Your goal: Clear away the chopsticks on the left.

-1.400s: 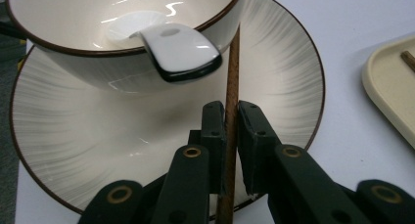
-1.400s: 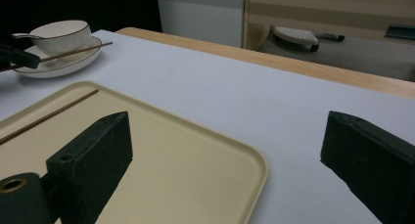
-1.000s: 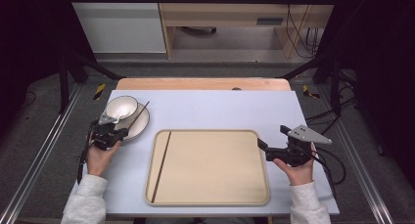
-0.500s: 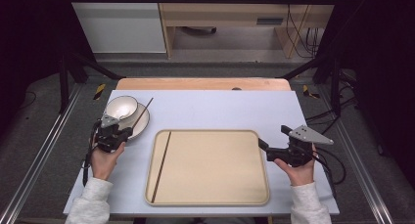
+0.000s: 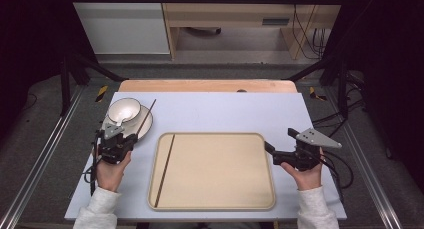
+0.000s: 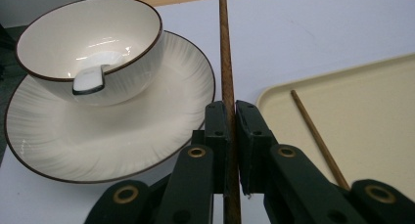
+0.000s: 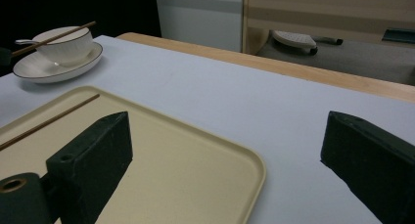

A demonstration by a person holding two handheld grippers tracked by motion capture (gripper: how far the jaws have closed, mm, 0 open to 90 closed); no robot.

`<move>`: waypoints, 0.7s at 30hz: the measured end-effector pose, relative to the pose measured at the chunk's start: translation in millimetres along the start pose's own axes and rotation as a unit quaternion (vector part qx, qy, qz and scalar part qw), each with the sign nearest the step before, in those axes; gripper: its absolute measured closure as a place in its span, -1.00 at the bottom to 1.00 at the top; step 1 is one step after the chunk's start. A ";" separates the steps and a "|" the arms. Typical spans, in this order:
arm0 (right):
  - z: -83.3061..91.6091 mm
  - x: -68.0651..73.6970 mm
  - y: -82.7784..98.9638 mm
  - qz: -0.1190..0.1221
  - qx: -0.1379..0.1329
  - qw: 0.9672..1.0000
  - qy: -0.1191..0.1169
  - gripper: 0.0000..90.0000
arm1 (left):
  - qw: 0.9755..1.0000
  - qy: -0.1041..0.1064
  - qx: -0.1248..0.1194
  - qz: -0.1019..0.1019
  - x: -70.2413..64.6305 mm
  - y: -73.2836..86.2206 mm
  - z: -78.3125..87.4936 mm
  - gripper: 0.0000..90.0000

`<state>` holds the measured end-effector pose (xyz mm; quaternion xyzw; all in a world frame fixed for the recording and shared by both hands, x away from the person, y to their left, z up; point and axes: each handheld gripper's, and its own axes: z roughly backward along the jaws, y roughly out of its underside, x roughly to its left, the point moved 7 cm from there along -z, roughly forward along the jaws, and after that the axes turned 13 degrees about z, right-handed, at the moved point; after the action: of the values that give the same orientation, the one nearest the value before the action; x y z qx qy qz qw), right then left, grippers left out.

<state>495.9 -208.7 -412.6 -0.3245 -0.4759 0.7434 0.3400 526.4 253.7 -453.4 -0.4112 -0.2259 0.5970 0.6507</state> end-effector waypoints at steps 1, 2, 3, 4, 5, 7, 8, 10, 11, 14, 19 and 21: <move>0.0 -0.1 -0.1 0.001 -0.001 1.000 0.000 -0.88 | 1.000 0.000 0.004 -0.005 -1.5 1.7 2.3 0.87; 0.0 0.0 0.0 0.000 0.000 1.000 0.000 -0.88 | 1.000 -0.001 0.001 -0.003 -3.7 2.7 3.5 0.87; -0.1 0.1 0.1 0.000 0.000 1.000 0.000 -0.88 | 1.000 -0.001 -0.001 -0.003 -6.0 3.7 5.1 0.87; -0.3 0.3 0.0 -0.001 0.000 1.000 0.000 -0.88 | 1.000 -0.002 -0.001 -0.006 -7.9 4.9 6.6 0.87; -0.4 0.5 0.0 -0.001 0.000 1.000 0.000 -0.88 | 1.000 -0.005 -0.004 -0.006 -10.6 6.2 7.9 0.87; -0.3 0.6 0.1 0.000 0.000 1.000 -0.001 -0.88 | 1.000 -0.009 -0.004 -0.008 -14.1 8.1 9.8 0.87; -0.3 0.5 0.1 0.000 0.000 1.000 -0.001 -0.88 | 1.000 -0.008 -0.005 -0.007 -16.4 9.3 10.8 0.87; -0.2 0.5 0.0 0.000 0.000 1.000 -0.001 -0.88 | 1.000 -0.010 -0.009 -0.003 -21.1 11.1 12.1 0.87; 0.0 0.4 0.0 0.000 -0.001 1.000 -0.001 -0.88 | 1.000 -0.011 -0.006 -0.008 -22.6 12.4 13.2 0.87; 1.0 0.1 -0.3 0.000 -0.002 1.000 0.000 -0.88 | 1.000 -0.012 -0.010 0.002 -29.5 15.3 14.6 0.87; 1.5 1.0 -1.0 -0.004 -0.004 1.000 -0.001 -0.88 | 1.000 -0.007 -0.014 0.013 -43.1 17.2 17.8 0.87; 1.3 1.6 -0.6 -0.003 -0.002 1.000 -0.003 -0.88 | 1.000 -0.005 -0.017 0.014 -49.0 17.6 19.4 0.87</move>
<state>494.0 -207.9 -411.8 -0.3218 -0.4797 0.7421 0.3402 491.8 210.7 -447.1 -0.4221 -0.2332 0.6044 0.6342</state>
